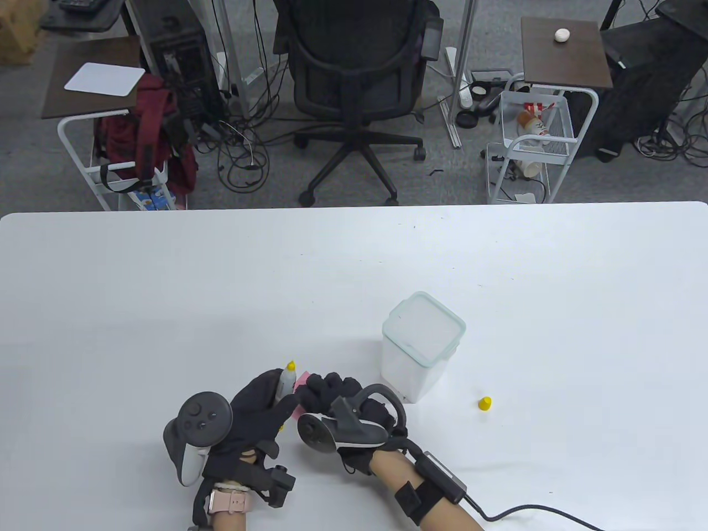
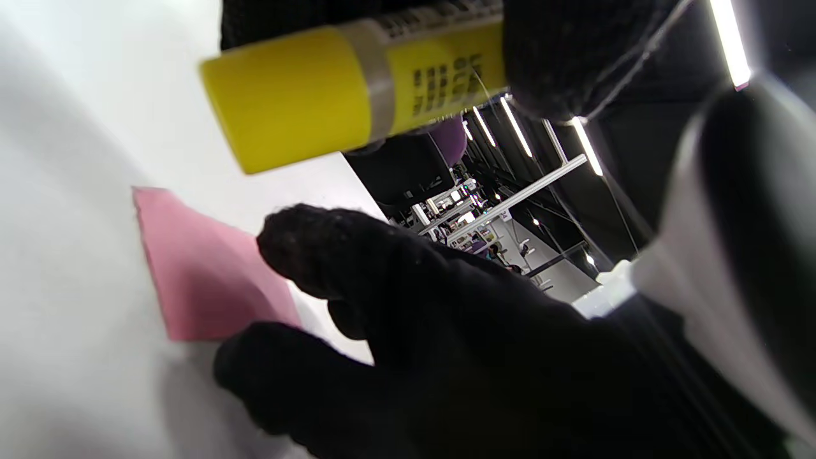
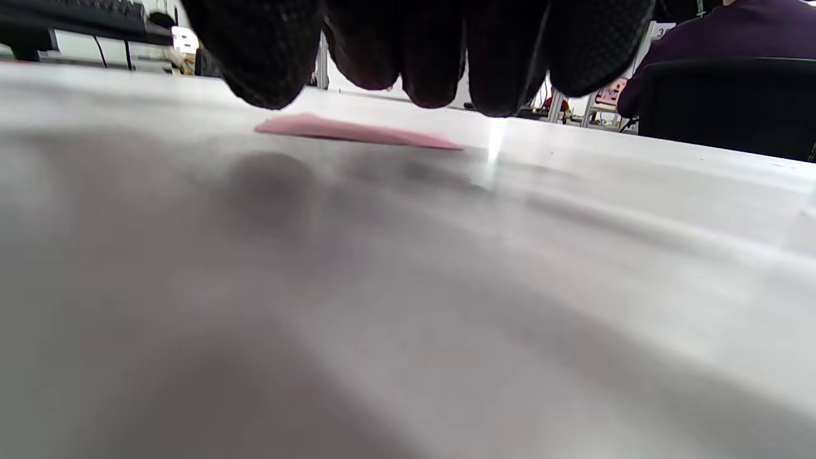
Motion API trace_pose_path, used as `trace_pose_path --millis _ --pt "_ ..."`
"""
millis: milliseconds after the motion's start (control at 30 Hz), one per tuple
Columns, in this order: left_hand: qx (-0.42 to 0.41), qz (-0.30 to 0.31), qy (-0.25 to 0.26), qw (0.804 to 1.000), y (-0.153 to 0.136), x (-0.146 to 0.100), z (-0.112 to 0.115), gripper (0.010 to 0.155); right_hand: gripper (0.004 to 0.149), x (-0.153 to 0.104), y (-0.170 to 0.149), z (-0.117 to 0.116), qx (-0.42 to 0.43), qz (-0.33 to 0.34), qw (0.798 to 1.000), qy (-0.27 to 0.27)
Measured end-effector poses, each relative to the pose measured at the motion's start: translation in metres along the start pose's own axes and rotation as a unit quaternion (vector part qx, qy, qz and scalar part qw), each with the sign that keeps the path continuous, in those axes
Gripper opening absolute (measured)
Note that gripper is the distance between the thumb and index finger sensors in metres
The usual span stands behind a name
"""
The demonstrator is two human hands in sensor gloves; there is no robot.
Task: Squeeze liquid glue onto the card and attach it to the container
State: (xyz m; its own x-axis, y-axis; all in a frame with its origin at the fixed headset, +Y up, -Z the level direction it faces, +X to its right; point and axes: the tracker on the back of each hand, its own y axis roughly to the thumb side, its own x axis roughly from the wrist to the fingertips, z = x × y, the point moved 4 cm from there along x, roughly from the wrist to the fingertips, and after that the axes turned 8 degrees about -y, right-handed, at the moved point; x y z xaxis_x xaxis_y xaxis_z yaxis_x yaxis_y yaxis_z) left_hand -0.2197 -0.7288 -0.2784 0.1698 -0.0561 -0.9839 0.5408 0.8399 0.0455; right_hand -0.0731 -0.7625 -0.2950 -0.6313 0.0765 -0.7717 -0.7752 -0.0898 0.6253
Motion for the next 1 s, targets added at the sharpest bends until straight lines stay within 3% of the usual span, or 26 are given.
trace_pose_path --millis 100,467,567,633,667,800,1000 --pt "-0.004 -0.002 0.005 1.0 -0.001 -0.001 -0.003 0.059 0.058 0.007 0.002 -0.006 -0.026 0.009 0.999 0.034" --pt "0.001 -0.003 0.007 1.0 -0.001 -0.001 -0.003 0.059 0.036 0.004 0.01 0.0 -0.021 0.036 0.999 0.009" --pt "0.002 -0.001 0.007 1.0 0.0 -0.001 -0.003 0.059 0.036 -0.005 0.0 0.006 0.029 0.026 0.999 -0.019" --pt "0.005 0.001 0.006 1.0 0.001 0.0 -0.003 0.059 0.036 -0.018 -0.013 0.019 0.078 0.0 0.993 -0.086" --pt "0.008 0.003 0.005 1.0 0.002 0.0 -0.002 0.059 0.036 -0.027 -0.022 0.027 0.121 -0.017 0.985 -0.123" --pt "0.02 0.007 -0.002 1.0 0.007 0.0 0.003 0.059 0.036 -0.06 -0.051 0.041 0.249 -0.072 0.956 -0.14" --pt "0.07 0.032 -0.018 0.997 0.027 -0.001 0.015 0.059 0.037 -0.116 -0.095 0.044 0.42 -0.164 0.875 -0.176"
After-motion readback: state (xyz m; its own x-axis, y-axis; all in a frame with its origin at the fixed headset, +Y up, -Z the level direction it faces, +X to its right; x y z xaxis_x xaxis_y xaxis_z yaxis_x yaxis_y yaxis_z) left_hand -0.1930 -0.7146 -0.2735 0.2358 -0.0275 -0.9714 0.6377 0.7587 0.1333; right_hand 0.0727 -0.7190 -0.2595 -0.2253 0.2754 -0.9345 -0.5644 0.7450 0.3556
